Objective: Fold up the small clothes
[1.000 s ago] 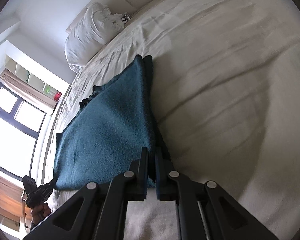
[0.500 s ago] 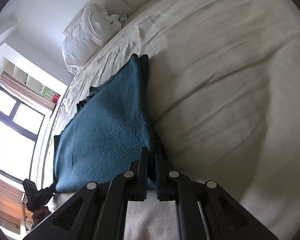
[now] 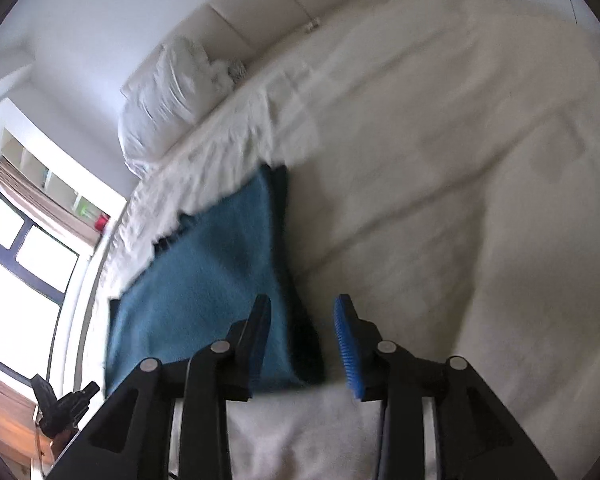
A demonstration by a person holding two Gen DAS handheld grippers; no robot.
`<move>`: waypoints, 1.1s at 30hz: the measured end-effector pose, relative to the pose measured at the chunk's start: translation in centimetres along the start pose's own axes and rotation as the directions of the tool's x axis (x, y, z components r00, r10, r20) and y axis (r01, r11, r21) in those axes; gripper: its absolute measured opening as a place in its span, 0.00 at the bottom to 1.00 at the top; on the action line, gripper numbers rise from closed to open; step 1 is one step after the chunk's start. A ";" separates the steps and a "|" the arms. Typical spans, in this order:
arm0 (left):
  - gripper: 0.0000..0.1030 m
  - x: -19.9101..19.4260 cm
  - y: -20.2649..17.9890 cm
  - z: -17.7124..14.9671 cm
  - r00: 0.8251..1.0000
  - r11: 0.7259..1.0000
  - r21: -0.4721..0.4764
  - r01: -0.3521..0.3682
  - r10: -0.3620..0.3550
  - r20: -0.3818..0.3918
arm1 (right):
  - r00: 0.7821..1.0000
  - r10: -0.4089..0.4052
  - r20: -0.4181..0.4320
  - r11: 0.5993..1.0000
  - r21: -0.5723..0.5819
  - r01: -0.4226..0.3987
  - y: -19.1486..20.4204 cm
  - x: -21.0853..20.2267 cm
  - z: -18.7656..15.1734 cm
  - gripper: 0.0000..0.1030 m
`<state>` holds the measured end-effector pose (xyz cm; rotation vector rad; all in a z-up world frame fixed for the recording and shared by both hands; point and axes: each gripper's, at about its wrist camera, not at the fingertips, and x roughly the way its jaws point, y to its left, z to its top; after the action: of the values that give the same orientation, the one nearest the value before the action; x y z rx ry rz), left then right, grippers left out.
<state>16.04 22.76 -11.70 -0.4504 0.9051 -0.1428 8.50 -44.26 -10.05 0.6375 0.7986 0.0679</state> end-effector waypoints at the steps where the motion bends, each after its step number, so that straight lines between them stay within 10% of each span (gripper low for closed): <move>1: 0.08 -0.3 -1.3 0.7 1.000 0.999 0.042 -0.005 0.004 0.021 | 1.000 0.022 0.006 1.000 -0.009 -0.022 0.8 -0.1 0.3 0.36; 6: 0.08 2.6 -8.3 4.2 0.997 0.974 0.228 0.013 -0.029 0.066 | 0.984 0.165 -0.059 0.983 -0.069 -0.169 6.3 3.9 0.4 0.36; 14: 0.08 13.3 -10.5 6.9 0.990 0.949 0.286 -0.136 0.138 0.011 | 0.912 0.329 -0.244 0.942 0.013 -0.336 11.1 15.9 -1.1 0.36; 20: 0.08 15.2 -6.3 6.9 0.996 0.978 0.193 -0.084 0.086 -0.002 | 0.914 0.326 -0.242 0.944 0.031 -0.328 10.3 19.4 0.4 0.29; 30: 0.08 15.0 -6.3 6.1 0.995 0.971 0.215 -0.103 0.103 0.014 | 0.981 0.190 0.044 0.945 0.264 -0.195 1.1 15.1 4.6 0.30; 33: 0.08 15.2 -6.2 6.1 0.995 0.973 0.210 -0.097 0.096 0.014 | 0.967 0.249 0.044 0.942 0.221 -0.253 3.4 13.5 3.5 0.30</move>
<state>30.61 14.50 -16.78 -0.2092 0.8959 -0.1474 21.05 -39.33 -15.09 0.9532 0.7119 0.2074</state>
